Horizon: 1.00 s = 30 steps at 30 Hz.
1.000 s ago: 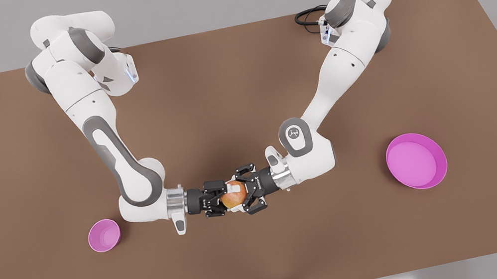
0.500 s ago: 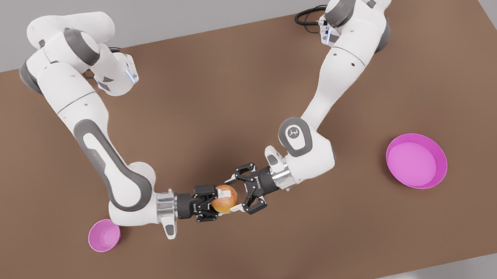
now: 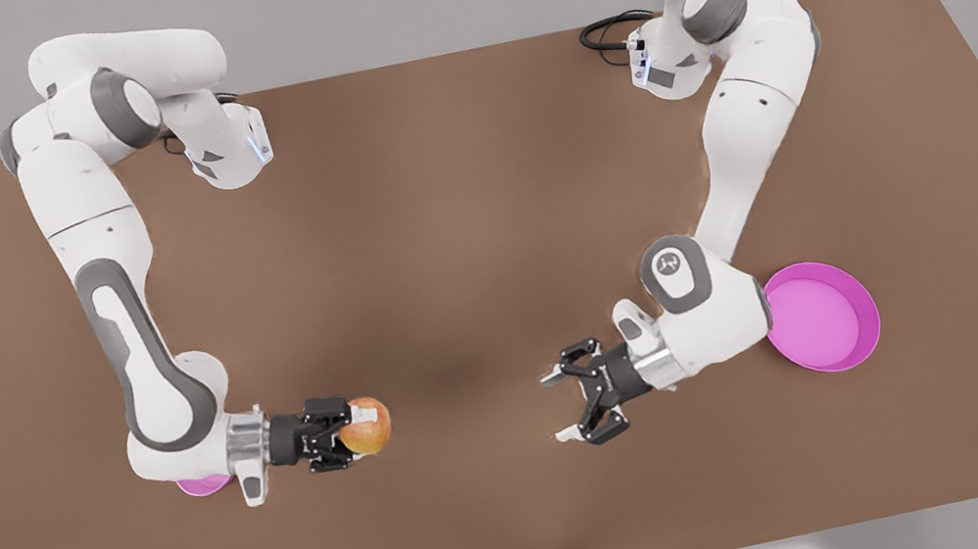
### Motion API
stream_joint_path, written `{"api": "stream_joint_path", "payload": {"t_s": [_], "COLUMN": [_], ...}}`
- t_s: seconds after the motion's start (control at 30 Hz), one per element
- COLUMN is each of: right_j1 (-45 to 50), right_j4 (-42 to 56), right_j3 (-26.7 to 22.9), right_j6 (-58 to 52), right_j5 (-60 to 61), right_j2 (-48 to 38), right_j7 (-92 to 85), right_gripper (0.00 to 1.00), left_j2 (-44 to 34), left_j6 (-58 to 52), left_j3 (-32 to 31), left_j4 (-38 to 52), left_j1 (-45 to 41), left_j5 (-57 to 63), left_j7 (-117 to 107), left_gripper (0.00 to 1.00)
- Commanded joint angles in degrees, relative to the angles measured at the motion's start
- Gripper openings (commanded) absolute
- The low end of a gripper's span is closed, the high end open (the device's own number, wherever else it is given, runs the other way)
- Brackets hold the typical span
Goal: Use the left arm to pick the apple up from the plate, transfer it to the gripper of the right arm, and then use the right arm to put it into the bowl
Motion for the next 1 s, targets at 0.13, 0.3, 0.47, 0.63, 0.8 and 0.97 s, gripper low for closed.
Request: {"api": "stream_joint_path", "payload": {"t_s": [0.13,0.3,0.47,0.63,0.8,0.97], "right_j1": [-10.8,-17.2,-19.5,-19.9,-19.2,-18.1], "right_j4": [1.1,1.5,2.7,3.0,2.9,2.4], "right_j3": [0.0,0.0,-0.9,-0.9,-0.9,-0.9], "right_j6": [-10.4,-13.8,-13.0,-6.7,-1.1,1.3], "right_j5": [-23.0,-34.1,-42.4,-50.0,-53.1,-53.2], "right_j2": [-0.7,-1.9,-1.6,-1.2,-0.9,0.3], "right_j7": [-3.4,-4.5,-8.6,-8.9,-7.7,-6.3], "right_gripper": [0.88,0.87,0.87,0.87,0.87,0.87], "left_j2": [-21.9,-46.8,-39.8,-33.5,-33.5,-33.5], "left_j6": [-58.6,-44.9,-47.8,-47.4,-47.3,-47.2], "left_j3": [-0.1,30.2,31.7,31.7,31.7,31.7], "left_j4": [0.0,-24.2,-16.0,-10.9,-10.9,-11.0], "left_j1": [8.2,-5.9,-5.2,-5.8,-5.5,-5.5], "left_j5": [48.3,28.3,30.6,31.4,31.5,31.5], "left_j7": [-99.2,-100.6,-100.8,-104.8,-104.8,-104.8], "left_gripper": [1.0,1.0,1.0,1.0,1.0,1.0]}}
